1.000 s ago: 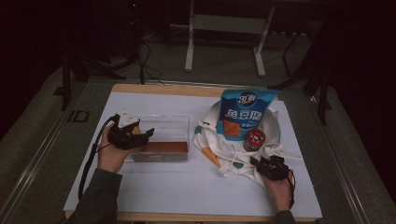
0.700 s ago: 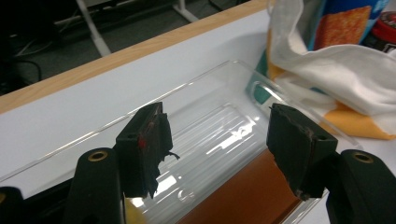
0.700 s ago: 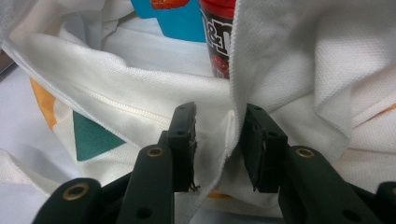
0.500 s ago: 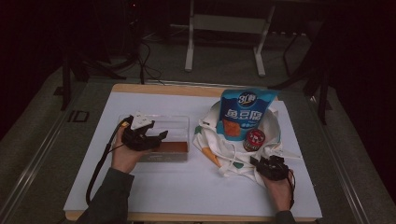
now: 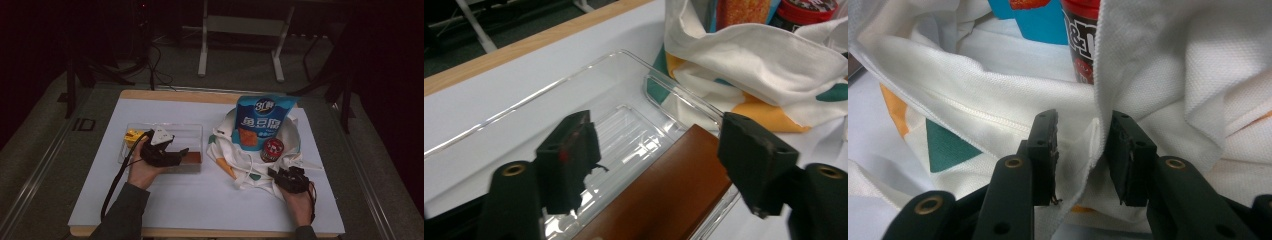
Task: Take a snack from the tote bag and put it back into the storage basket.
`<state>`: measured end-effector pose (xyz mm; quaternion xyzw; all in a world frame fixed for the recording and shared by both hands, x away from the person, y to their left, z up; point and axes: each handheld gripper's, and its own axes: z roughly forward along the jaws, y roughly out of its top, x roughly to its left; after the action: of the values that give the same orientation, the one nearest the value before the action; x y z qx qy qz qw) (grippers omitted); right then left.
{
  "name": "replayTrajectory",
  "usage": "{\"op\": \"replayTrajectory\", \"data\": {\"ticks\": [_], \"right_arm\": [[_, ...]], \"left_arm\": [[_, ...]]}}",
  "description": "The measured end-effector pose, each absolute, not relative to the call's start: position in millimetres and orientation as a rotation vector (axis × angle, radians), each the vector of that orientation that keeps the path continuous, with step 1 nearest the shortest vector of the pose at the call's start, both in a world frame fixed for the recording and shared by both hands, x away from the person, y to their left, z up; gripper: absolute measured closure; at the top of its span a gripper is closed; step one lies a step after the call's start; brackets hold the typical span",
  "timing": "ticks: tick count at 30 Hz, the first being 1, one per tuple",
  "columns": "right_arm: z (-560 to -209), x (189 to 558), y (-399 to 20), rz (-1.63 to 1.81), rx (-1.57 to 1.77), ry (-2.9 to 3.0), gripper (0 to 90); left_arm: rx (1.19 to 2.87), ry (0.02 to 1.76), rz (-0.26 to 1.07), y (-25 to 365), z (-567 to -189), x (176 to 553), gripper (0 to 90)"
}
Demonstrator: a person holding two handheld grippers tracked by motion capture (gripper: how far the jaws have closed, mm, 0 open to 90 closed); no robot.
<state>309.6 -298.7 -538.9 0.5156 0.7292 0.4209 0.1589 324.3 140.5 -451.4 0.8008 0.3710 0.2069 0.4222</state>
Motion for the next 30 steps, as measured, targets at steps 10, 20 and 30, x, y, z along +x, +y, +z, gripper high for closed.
{"op": "replayTrajectory", "data": {"ticks": [10, 20, 30], "right_arm": [[-536.1, 308.2, -301.2, 1.231, 1.478, 2.073, 63.0], [-516.2, 302.9, -308.8, 1.21, 1.452, 2.016, 63.4], [-489.5, 295.5, -310.5, 1.182, 1.393, 2.005, 64.6]], "left_arm": [[2.049, 0.852, 0.483, 123.5, -460.9, 320.1, 29.7], [2.033, 0.757, 0.45, 106.7, -467.6, 312.8, 39.8], [2.026, 0.736, 0.416, 101.2, -468.9, 312.1, 43.9]]}}
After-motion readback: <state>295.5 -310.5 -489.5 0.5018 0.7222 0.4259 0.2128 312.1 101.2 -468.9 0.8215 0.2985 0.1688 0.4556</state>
